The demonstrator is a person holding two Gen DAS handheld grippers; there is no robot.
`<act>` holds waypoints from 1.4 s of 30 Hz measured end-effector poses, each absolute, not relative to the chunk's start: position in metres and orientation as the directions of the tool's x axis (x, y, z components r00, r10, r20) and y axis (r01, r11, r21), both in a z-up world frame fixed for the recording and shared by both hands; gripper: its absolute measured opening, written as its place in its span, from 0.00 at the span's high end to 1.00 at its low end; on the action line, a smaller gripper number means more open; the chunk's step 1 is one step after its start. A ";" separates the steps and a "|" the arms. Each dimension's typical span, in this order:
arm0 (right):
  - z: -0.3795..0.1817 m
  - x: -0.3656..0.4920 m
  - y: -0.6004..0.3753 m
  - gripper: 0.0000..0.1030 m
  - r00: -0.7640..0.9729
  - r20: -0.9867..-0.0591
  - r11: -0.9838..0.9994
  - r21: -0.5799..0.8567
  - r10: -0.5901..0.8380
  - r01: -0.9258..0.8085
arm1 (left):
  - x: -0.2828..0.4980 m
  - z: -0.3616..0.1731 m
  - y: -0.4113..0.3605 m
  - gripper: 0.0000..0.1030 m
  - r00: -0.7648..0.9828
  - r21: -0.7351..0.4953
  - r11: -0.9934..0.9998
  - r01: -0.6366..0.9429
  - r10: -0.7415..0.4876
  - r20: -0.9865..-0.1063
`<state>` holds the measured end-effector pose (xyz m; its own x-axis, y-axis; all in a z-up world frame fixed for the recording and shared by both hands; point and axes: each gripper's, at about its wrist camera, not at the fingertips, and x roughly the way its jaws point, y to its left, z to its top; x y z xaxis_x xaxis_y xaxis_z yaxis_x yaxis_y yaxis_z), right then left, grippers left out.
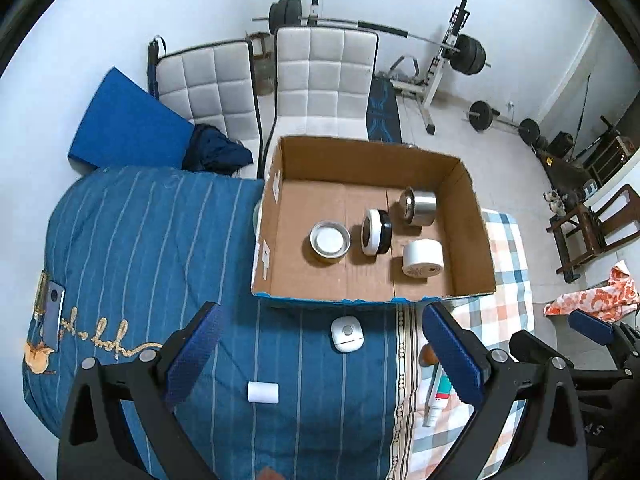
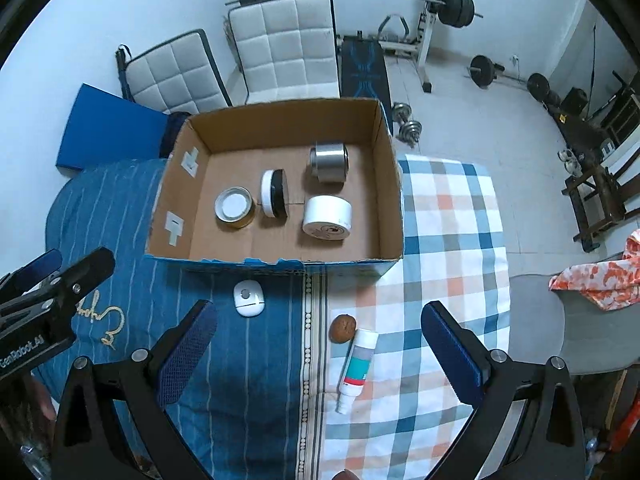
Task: Organize rigid objects
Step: 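Open both tools to release the items and lift out of the box, then grasp the teal-and-white tube with the right tool while the left tool grasps the white cap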
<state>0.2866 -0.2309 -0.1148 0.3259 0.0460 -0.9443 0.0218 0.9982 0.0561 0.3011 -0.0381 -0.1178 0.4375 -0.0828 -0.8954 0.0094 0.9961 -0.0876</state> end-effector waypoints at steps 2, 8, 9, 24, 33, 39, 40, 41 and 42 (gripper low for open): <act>-0.107 0.281 -0.229 0.00 0.342 -0.938 0.998 0.064 0.056 0.014 | 0.299 -0.114 -0.039 0.01 0.448 -0.083 0.996 0.013 -0.080 -0.890; -0.107 0.276 -0.232 0.00 0.339 -0.938 0.997 0.080 0.068 0.021 | 0.292 -0.111 -0.036 0.01 0.460 -0.091 0.996 0.007 -0.084 -0.884; -0.110 0.276 -0.235 0.00 0.332 -0.941 0.997 0.078 0.064 0.029 | 0.291 -0.113 -0.035 0.01 0.457 -0.086 0.996 0.002 -0.077 -0.886; -0.282 0.255 -0.289 0.00 -0.021 -0.999 0.985 0.037 0.041 0.169 | 0.278 -0.282 0.014 0.01 0.099 0.004 0.993 -0.118 0.015 -0.995; -0.373 0.238 -0.290 0.13 -0.182 -0.979 0.969 0.049 0.095 0.242 | 0.273 -0.377 0.019 0.01 -0.098 -0.007 0.993 -0.121 -0.019 -0.995; -0.390 0.231 -0.284 0.34 -0.214 -0.969 0.963 0.061 0.120 0.263 | 0.272 -0.399 0.013 0.47 -0.131 -0.004 0.994 -0.105 -0.018 -0.991; -0.391 0.231 -0.284 0.43 -0.214 -0.969 0.962 0.060 0.120 0.265 | 0.272 -0.402 0.012 0.50 -0.136 0.003 0.995 -0.101 -0.011 -0.991; -0.392 0.230 -0.283 0.48 -0.216 -0.970 0.964 0.049 0.108 0.262 | 0.271 -0.402 0.011 0.52 -0.130 -0.001 0.995 -0.099 -0.014 -0.991; -0.393 0.230 -0.282 0.51 -0.217 -0.971 0.965 0.037 0.096 0.258 | 0.270 -0.401 0.010 0.58 -0.122 -0.003 0.995 -0.099 -0.015 -0.992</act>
<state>0.2296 -0.2825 -0.3926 -0.2174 0.0959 -0.9714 0.2583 0.9653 0.0375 0.2701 0.0102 -0.4006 -0.1221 -0.0149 -0.9924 -0.0995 0.9950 -0.0027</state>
